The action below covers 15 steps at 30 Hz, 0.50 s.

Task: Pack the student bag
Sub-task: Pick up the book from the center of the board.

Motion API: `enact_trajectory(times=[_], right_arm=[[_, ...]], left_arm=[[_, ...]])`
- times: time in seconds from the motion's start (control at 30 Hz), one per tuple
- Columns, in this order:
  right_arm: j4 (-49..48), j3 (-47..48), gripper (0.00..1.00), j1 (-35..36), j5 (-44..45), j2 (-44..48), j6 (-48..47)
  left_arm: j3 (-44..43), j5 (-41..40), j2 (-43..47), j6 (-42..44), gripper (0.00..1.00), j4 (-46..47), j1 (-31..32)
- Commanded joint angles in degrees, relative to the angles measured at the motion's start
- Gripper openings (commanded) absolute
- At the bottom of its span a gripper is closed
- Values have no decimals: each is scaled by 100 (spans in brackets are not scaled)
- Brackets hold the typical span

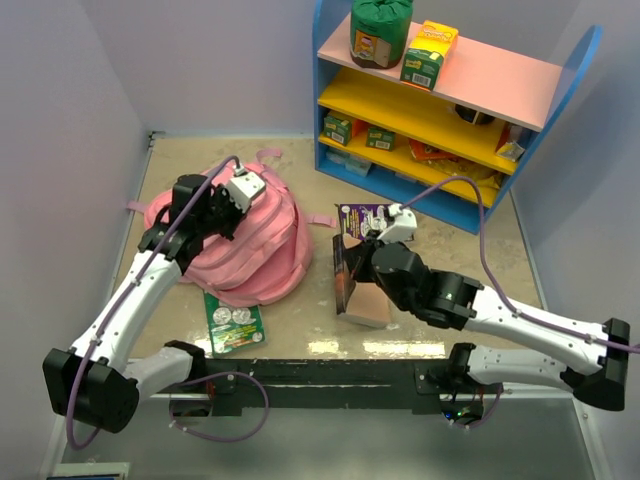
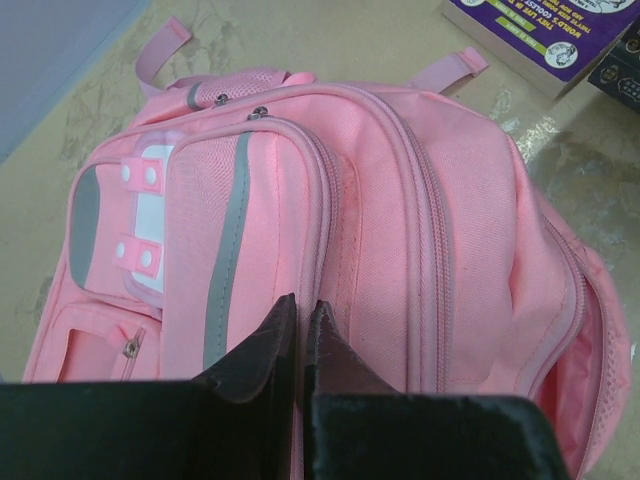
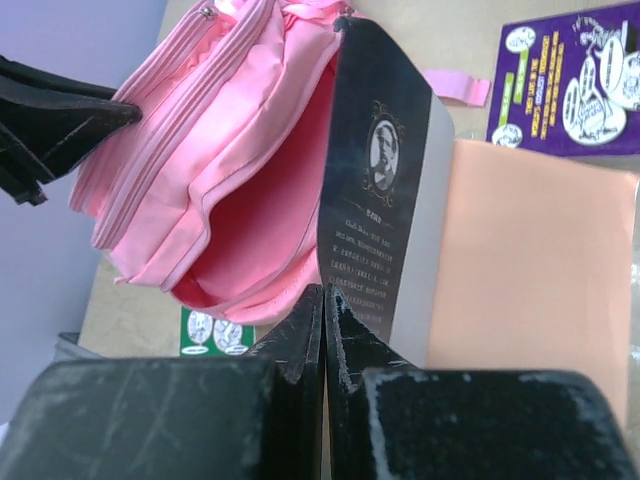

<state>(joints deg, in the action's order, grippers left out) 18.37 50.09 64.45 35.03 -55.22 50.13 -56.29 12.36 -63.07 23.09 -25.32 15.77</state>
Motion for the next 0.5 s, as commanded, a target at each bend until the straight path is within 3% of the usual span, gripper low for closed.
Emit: enact_trajectory(times=[0.0, 0.47], right_arm=[[-738, 1072, 0, -28, 40, -654, -687], [-1582, 2637, 0, -99, -733, -2053, -1322]], left_arm=[[-57, -50, 286, -121, 0, 607, -109], [57, 47, 409, -94, 0, 572, -153]])
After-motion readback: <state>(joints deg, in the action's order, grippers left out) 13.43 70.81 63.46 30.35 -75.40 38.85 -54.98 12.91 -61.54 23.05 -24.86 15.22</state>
